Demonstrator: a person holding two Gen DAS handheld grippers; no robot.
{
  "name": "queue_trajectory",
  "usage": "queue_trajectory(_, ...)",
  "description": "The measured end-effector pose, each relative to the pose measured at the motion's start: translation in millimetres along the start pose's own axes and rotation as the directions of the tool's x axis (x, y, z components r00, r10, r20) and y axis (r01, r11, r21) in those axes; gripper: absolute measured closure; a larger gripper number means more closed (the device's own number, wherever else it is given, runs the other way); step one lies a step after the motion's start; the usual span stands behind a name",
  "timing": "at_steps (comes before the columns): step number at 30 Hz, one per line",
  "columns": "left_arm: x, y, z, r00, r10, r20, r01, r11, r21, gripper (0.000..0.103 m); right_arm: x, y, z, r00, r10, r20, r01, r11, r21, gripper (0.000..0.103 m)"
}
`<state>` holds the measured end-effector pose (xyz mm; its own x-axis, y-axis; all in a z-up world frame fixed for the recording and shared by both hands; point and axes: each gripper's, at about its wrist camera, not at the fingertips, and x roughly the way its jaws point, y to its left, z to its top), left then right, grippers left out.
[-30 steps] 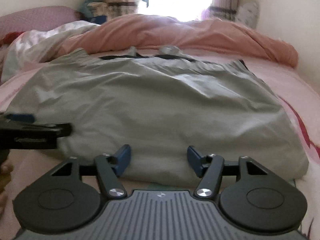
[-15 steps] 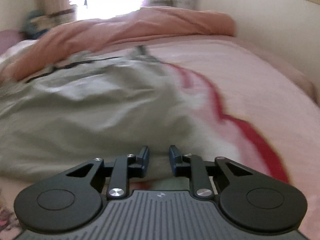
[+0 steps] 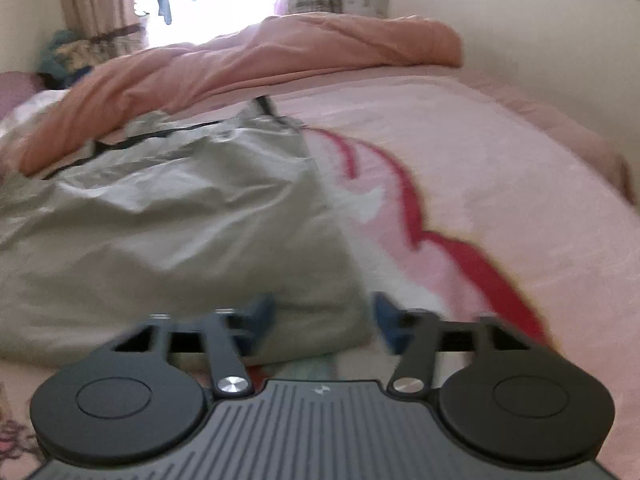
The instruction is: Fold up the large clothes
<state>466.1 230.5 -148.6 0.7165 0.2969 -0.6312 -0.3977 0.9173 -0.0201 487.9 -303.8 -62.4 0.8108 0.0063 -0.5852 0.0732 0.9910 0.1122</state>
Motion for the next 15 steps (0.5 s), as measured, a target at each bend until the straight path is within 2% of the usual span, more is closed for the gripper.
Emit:
queue_trajectory(2,2.8,14.8,-3.0,0.995,-0.09,-0.052,0.09,0.996,0.0,0.0,2.6,-9.4,0.4,1.0,-0.029,0.005,0.029,0.999,-0.025,0.01)
queue_trajectory(4,-0.4,22.2,-3.4,0.989,-0.132,-0.061,0.132,0.991,-0.004,0.0,13.3,-21.6,-1.5,0.996,0.075,-0.047,-0.075,0.997,0.002,0.008)
queue_trajectory(5,0.0,21.7,-2.3,0.988,-0.139,-0.071,0.141,0.99,0.011,0.0,14.4,-26.1,-3.5,0.994,0.11,-0.023,-0.109,0.994,0.022,0.0)
queue_trajectory(7,1.1,16.0,-1.9,0.987,-0.145,-0.073,0.148,0.988,0.047,0.007,17.2,-20.7,-3.6,0.994,0.109,-0.021,-0.109,0.994,-0.001,0.001)
queue_trajectory(8,-1.7,12.1,-1.0,0.985,-0.162,-0.066,0.166,0.984,0.062,0.026,17.3,-13.6,-2.0,0.996,0.089,-0.022,-0.09,0.996,-0.029,0.029)
queue_trajectory(9,-5.2,9.9,1.3,0.98,-0.187,-0.067,0.19,0.98,0.058,0.052,15.2,-7.6,0.1,0.994,0.111,-0.013,-0.111,0.993,-0.036,0.064)
queue_trajectory(10,-9.0,6.9,4.9,0.982,-0.173,-0.077,0.176,0.983,0.046,0.065,11.6,-2.5,3.4,0.994,0.109,-0.001,-0.109,0.994,-0.032,0.095)
queue_trajectory(11,-11.7,4.3,9.0,0.982,-0.166,-0.093,0.17,0.985,0.041,0.084,7.9,1.9,9.0,0.992,0.127,-0.001,-0.127,0.992,-0.016,0.097)
queue_trajectory(12,-16.4,0.7,13.5,0.981,-0.169,-0.095,0.174,0.984,0.047,0.093,4.1,6.0,13.2,0.994,0.105,-0.001,-0.105,0.994,-0.004,0.097)
queue_trajectory(15,-38.4,-9.2,25.0,0.987,-0.139,-0.084,0.147,0.984,0.098,0.096,-16.1,6.1,19.1,0.992,0.128,0.008,-0.128,0.991,0.048,0.098)
